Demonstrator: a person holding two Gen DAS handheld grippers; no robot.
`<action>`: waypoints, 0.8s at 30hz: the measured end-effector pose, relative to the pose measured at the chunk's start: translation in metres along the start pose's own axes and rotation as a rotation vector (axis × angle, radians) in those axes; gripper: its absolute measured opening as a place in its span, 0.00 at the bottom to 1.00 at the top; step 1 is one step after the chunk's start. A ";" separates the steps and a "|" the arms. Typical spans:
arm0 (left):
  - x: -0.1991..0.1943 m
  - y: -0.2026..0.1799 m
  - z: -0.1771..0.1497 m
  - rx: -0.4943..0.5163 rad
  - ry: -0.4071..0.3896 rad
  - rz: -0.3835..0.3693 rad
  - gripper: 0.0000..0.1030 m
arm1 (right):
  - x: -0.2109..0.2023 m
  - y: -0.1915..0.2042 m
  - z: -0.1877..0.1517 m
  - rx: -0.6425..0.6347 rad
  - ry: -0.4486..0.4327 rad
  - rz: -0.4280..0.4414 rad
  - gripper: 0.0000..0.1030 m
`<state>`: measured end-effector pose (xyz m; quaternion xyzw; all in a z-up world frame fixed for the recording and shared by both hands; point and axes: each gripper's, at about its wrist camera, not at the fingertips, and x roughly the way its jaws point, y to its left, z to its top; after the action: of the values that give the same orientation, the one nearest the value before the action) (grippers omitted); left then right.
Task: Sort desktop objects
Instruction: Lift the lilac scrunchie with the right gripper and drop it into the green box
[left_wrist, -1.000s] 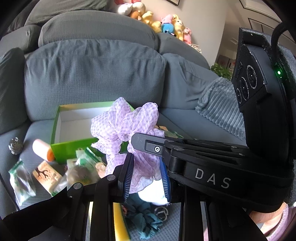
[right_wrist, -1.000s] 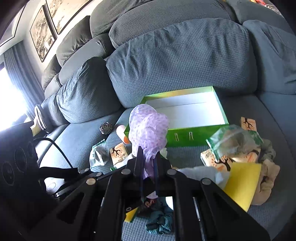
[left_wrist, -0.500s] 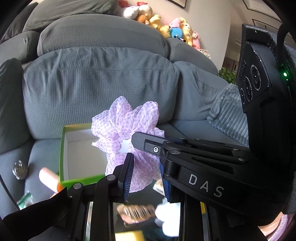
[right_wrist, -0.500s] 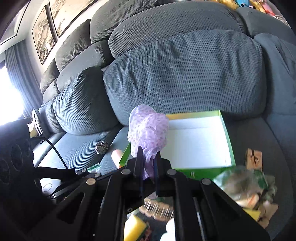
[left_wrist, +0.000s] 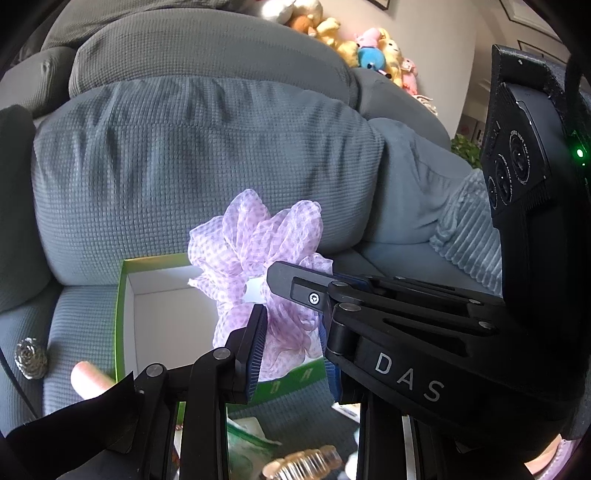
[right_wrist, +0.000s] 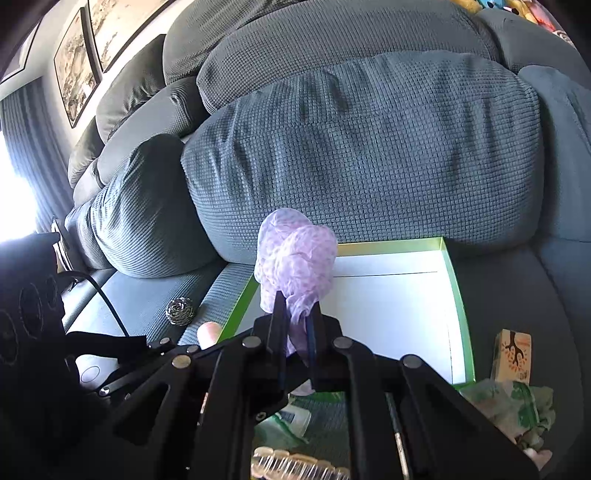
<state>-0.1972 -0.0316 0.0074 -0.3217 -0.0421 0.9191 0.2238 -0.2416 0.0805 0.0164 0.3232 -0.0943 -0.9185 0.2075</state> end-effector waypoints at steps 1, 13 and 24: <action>0.002 0.002 0.000 -0.001 0.003 0.001 0.28 | 0.004 -0.001 0.002 0.001 0.003 -0.001 0.09; 0.046 0.030 0.000 -0.043 0.076 0.039 0.28 | 0.057 -0.026 0.006 0.068 0.095 -0.029 0.12; 0.065 0.054 -0.015 -0.140 0.182 0.184 0.80 | 0.065 -0.056 0.001 0.235 0.161 -0.074 0.78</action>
<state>-0.2540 -0.0527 -0.0540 -0.4208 -0.0559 0.8976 0.1185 -0.3060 0.1024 -0.0361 0.4211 -0.1721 -0.8793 0.1410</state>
